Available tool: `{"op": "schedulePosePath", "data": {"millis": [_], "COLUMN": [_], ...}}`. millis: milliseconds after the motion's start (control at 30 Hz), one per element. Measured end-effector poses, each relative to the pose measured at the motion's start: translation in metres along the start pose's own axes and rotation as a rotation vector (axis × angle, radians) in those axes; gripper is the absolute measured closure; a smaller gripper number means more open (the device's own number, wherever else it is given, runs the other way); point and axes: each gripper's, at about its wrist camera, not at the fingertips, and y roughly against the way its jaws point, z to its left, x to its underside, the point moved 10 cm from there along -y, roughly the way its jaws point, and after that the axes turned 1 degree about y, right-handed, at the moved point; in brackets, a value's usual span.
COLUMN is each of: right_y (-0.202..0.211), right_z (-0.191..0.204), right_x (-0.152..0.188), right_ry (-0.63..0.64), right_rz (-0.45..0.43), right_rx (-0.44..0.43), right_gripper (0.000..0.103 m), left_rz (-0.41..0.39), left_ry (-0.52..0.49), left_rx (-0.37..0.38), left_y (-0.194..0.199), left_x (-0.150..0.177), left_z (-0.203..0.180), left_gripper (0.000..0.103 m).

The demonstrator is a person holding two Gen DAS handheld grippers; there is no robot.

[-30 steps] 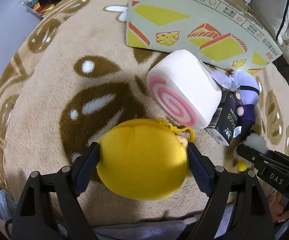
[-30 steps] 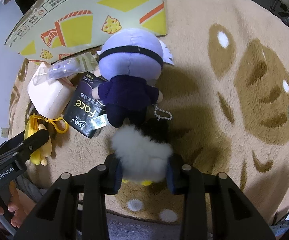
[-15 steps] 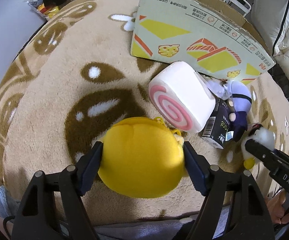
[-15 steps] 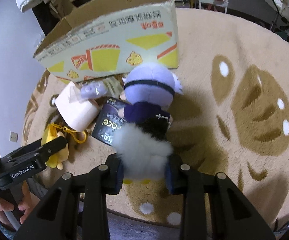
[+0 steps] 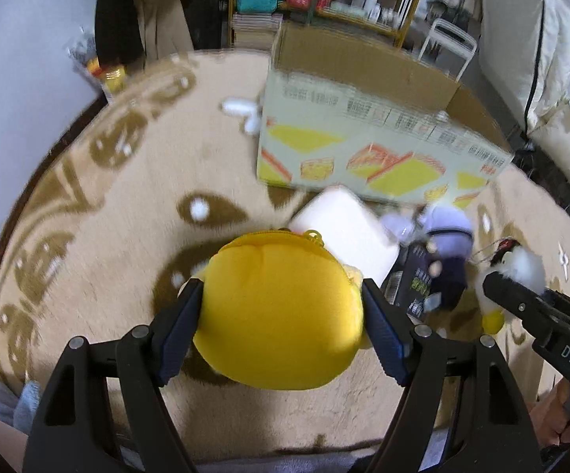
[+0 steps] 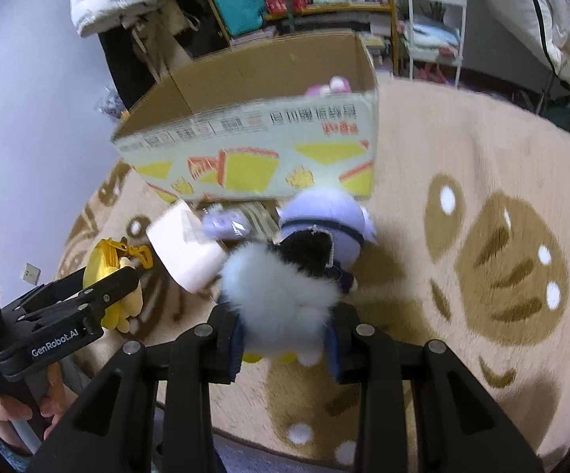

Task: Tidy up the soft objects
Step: 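Lift the doll with the right tool while the left tool carries the yellow pouch over the box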

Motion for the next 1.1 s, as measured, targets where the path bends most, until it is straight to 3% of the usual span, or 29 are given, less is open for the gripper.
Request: {"op": "schedulePosePath", "data": {"millis": [300,533,667,1100], "right_y": [0.034,0.042,0.049,0.07], "right_z": [0.007,0.012,0.018,0.021], "right_x": [-0.035,-0.059,-0.079,-0.15], "right_ry": [-0.045,-0.05,0.002,0.021], "right_rz": [-0.214,-0.276,-0.336,-0.425], "right_rx": [-0.08,-0.107,-0.05,-0.083], "right_gripper": [0.068,0.068,0.069,0.068], "left_rz": [-0.305,-0.387,-0.452,-0.542], "left_ry": [-0.09,-0.12,-0.122,-0.162], "left_rx": [-0.017,-0.01,-0.005,0.03], "left_y": [0.062,0.086,0.1,0.107], "left_x": [-0.037,-0.057,-0.078,-0.15], "left_z": [-0.019,-0.024,-0.025,-0.041], "left_gripper": [0.026,0.026,0.025,0.025]}}
